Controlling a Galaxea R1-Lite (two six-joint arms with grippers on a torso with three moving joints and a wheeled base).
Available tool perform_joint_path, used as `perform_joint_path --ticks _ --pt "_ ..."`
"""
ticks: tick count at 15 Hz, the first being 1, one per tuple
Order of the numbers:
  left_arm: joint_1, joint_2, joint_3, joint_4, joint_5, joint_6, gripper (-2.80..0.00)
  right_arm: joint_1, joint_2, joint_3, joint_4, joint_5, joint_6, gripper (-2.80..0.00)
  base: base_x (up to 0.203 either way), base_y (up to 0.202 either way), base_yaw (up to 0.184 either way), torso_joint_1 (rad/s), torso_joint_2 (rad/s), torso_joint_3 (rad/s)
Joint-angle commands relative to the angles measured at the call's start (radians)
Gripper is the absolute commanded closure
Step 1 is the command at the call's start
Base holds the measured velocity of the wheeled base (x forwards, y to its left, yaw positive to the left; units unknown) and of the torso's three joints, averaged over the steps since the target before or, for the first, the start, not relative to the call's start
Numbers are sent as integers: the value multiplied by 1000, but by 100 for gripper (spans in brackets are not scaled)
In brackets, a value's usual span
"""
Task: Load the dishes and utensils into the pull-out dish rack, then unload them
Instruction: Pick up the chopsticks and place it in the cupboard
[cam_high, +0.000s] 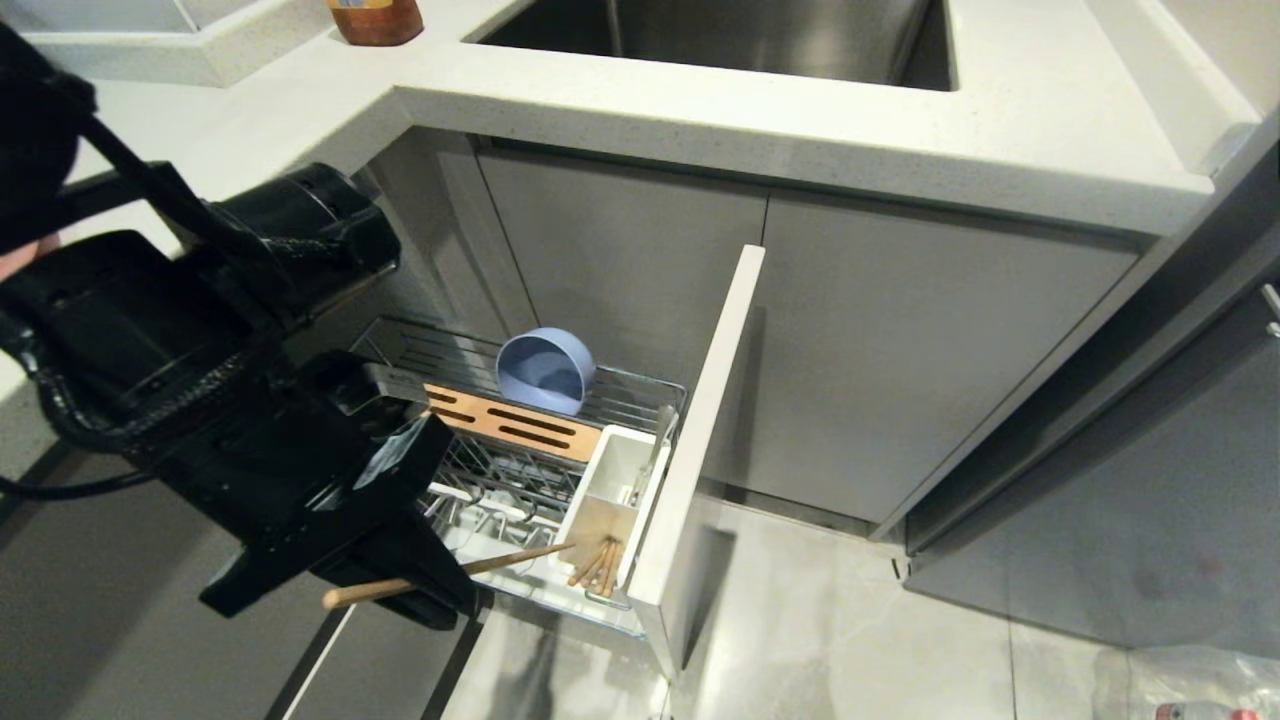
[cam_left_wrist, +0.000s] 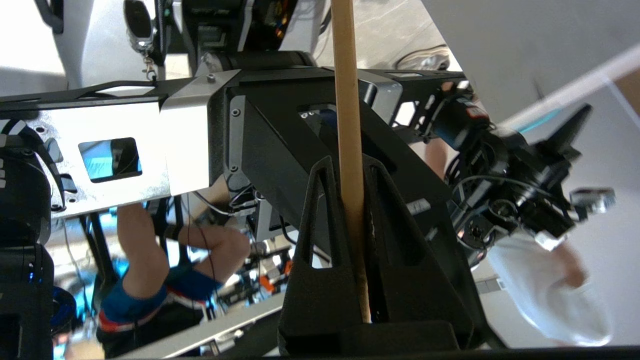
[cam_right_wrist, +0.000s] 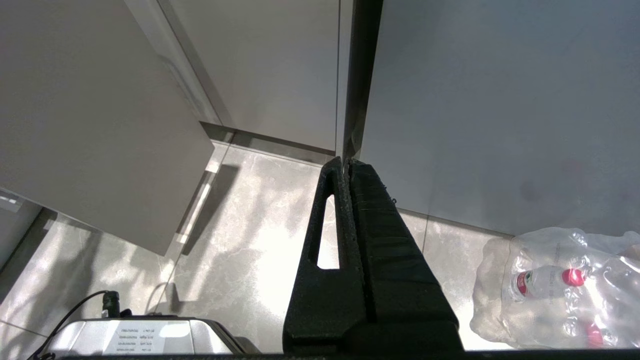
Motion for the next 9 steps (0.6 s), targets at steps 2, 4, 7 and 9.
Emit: perform_joint_path --ticks 2,4,7,9 --pt "0 64 0 4 -3 -3 0 0 2 0 0 0 0 0 0 0 0 0 0 0" --pt "1 93 -2 -1 -1 -2 0 0 2 0 0 0 0 0 0 0 0 0 0 0" --pt "3 140 -25 -14 0 -2 0 0 2 0 0 0 0 0 0 0 0 0 0 0" --pt "6 169 -49 -21 3 0 0 0 2 0 0 0 0 0 0 0 0 0 0 0"
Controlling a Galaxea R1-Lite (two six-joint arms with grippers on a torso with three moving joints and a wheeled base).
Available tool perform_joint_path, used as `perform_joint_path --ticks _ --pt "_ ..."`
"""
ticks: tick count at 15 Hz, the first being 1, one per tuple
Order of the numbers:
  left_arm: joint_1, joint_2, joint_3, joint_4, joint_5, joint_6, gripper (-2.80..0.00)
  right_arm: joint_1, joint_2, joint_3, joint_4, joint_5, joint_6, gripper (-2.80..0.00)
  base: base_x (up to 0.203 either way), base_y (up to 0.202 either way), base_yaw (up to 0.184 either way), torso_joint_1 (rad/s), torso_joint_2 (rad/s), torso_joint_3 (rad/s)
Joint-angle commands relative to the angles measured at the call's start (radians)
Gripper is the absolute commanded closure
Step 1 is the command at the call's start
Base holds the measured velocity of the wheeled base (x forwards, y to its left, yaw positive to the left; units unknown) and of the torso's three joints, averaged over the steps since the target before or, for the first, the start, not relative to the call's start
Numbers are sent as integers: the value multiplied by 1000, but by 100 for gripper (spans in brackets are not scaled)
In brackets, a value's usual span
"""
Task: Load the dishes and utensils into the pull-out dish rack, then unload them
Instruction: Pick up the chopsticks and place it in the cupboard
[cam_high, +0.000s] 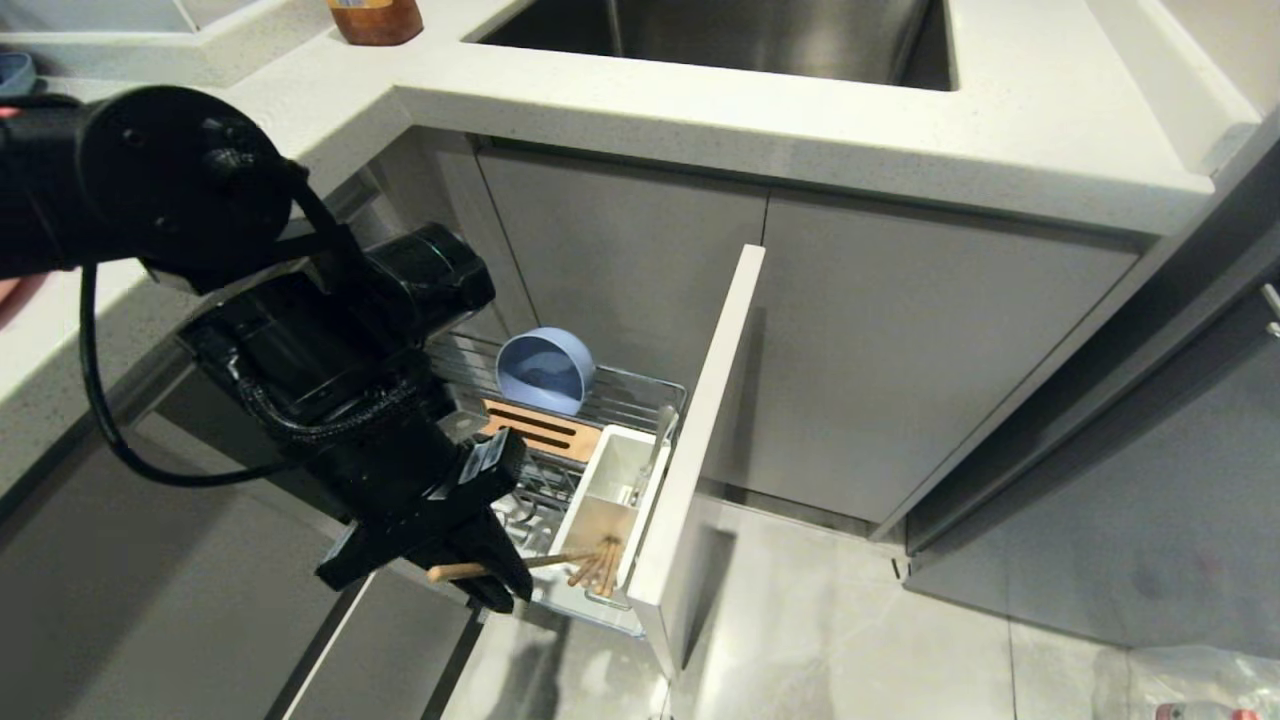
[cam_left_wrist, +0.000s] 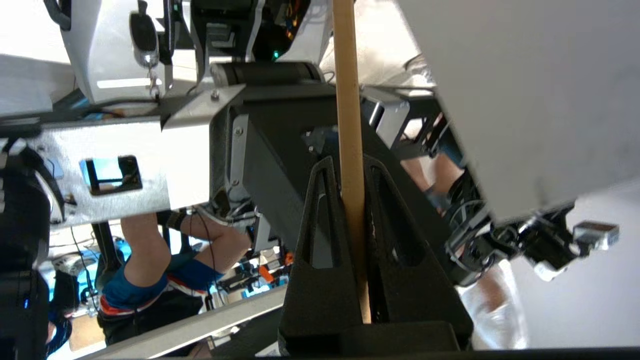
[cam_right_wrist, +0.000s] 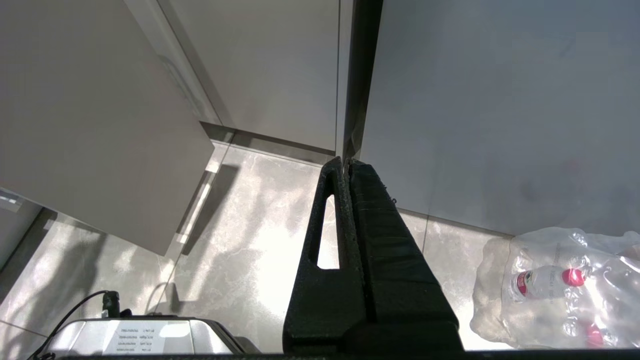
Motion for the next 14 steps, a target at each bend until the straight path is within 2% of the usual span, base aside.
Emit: perform_joint_path --ticks 1,14 --pt "4 39 -18 6 -2 -4 0 0 2 0 0 0 0 0 0 0 0 0 0 0" --pt "31 183 -60 -11 -1 -1 0 0 2 0 0 0 0 0 0 0 0 0 0 0"
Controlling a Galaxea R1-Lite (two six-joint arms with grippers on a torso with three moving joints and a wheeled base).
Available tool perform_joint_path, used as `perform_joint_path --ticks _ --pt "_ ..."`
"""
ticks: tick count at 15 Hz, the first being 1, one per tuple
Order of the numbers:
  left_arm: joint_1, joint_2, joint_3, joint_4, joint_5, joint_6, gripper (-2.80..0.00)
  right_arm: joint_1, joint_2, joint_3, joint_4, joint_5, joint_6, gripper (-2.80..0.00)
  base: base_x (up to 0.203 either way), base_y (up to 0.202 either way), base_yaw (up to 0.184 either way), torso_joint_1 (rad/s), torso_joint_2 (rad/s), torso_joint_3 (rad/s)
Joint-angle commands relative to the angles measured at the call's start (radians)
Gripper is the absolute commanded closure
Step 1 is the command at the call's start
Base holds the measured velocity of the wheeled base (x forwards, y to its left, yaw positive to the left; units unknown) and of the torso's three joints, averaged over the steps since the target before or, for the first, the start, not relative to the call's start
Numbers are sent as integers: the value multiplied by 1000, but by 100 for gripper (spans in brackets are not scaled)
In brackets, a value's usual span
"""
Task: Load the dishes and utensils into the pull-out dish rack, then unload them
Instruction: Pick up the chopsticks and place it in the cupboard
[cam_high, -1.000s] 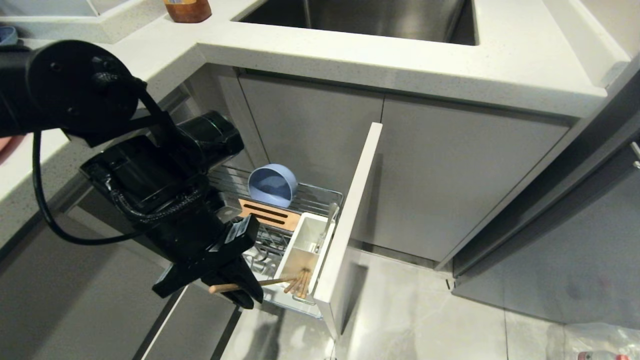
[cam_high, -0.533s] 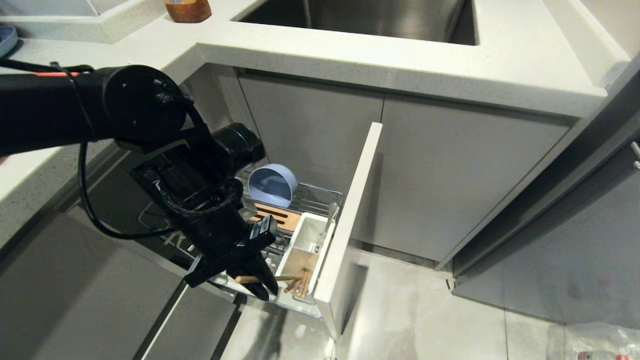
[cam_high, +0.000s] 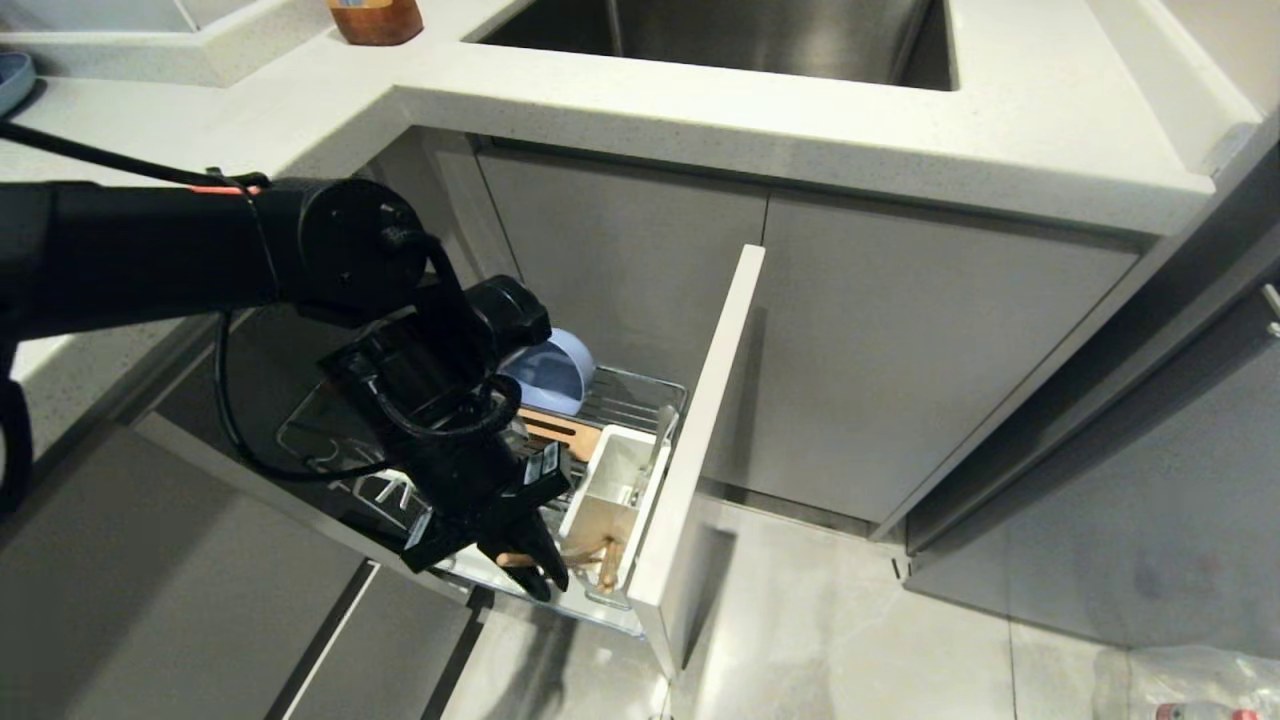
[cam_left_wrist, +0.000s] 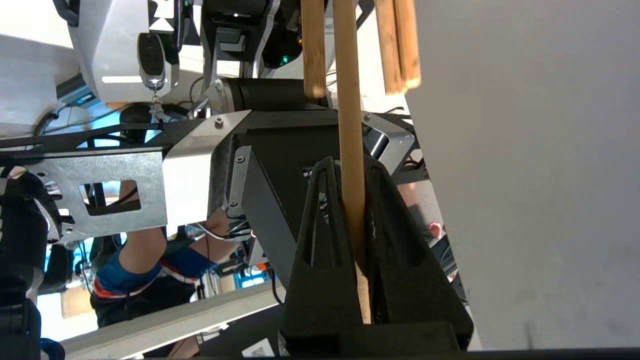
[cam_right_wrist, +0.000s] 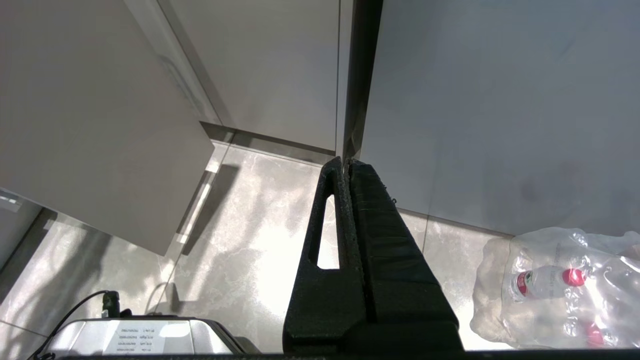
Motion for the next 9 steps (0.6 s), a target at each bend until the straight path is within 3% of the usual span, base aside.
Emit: perform_joint_path --ticks 1,9 --pt "3 20 0 6 -3 -4 0 0 2 0 0 0 0 0 0 0 0 0 0 0" --pt "8 68 -18 5 -3 -4 0 0 2 0 0 0 0 0 0 0 0 0 0 0"
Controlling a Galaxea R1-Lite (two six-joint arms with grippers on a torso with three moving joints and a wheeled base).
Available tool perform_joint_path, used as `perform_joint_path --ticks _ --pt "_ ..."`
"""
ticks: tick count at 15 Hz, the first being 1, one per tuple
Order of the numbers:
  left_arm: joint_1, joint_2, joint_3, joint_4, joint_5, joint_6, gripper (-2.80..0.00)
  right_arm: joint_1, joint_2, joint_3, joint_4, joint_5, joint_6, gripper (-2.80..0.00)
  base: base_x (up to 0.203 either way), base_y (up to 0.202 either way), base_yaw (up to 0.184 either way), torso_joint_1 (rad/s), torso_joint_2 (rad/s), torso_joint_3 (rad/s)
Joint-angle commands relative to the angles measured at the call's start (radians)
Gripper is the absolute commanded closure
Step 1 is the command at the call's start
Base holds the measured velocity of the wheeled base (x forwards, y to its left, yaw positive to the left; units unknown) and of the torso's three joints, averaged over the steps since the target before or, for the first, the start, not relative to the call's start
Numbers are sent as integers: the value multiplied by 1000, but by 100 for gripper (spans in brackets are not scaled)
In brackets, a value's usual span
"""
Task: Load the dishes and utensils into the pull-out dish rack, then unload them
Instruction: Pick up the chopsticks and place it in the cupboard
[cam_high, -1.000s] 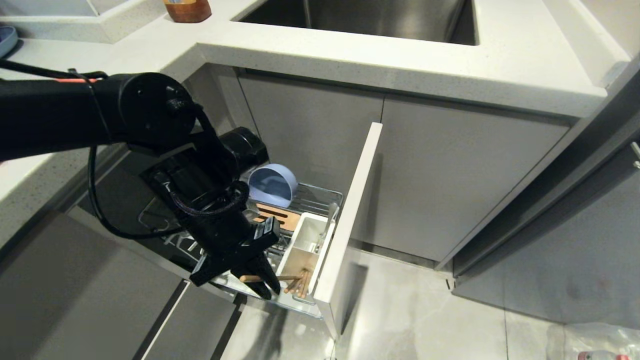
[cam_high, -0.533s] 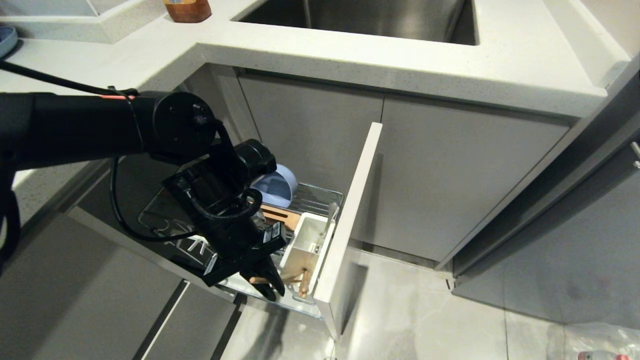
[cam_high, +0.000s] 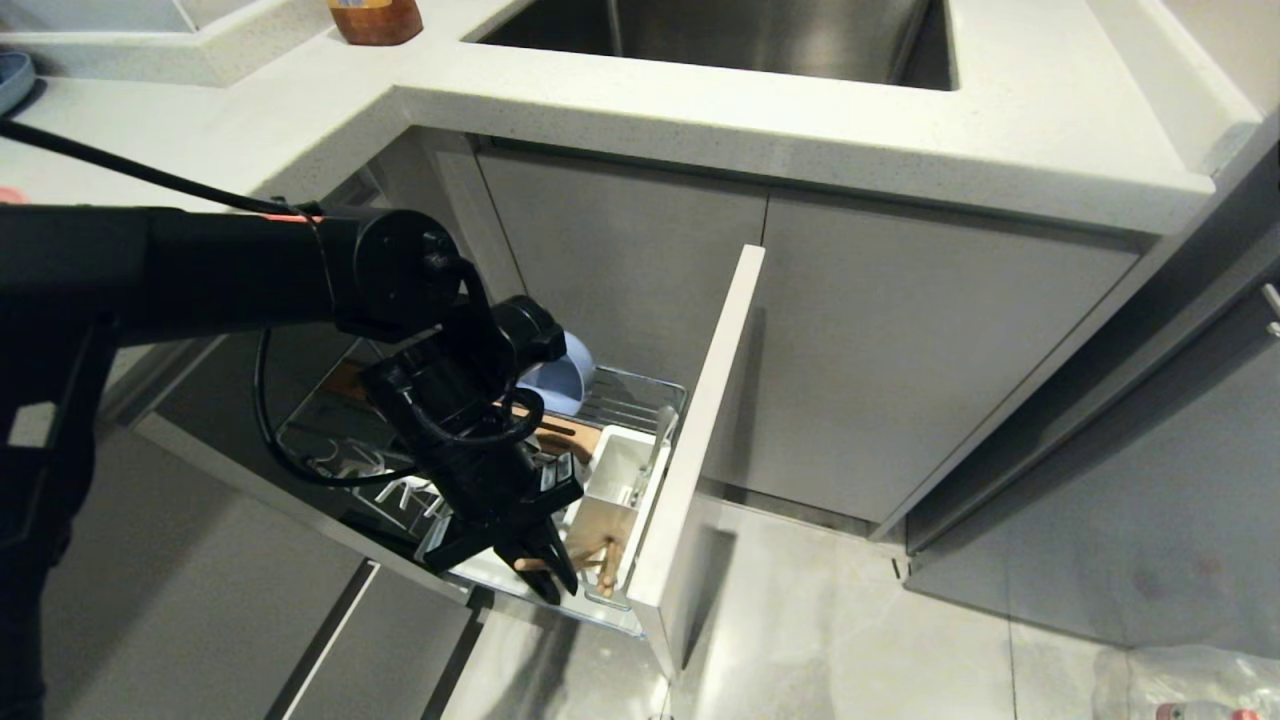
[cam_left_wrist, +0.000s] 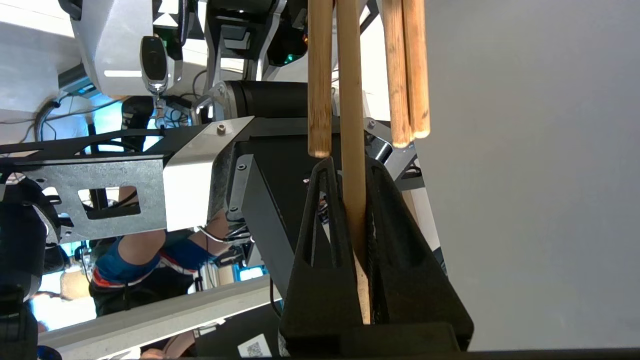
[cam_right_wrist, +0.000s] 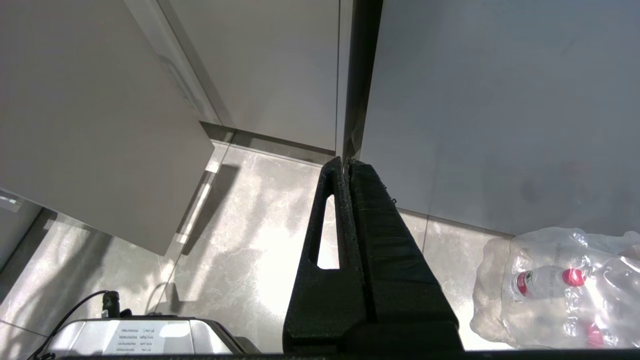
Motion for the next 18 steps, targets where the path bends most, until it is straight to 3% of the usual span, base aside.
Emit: perform_joint_path --ticks 1,18 --pt "3 7 -1 8 -2 -5 0 0 1 0 0 0 0 0 0 0 0 0 0 0" --pt "10 67 -25 -20 -2 -5 0 0 2 0 0 0 0 0 0 0 0 0 0 0"
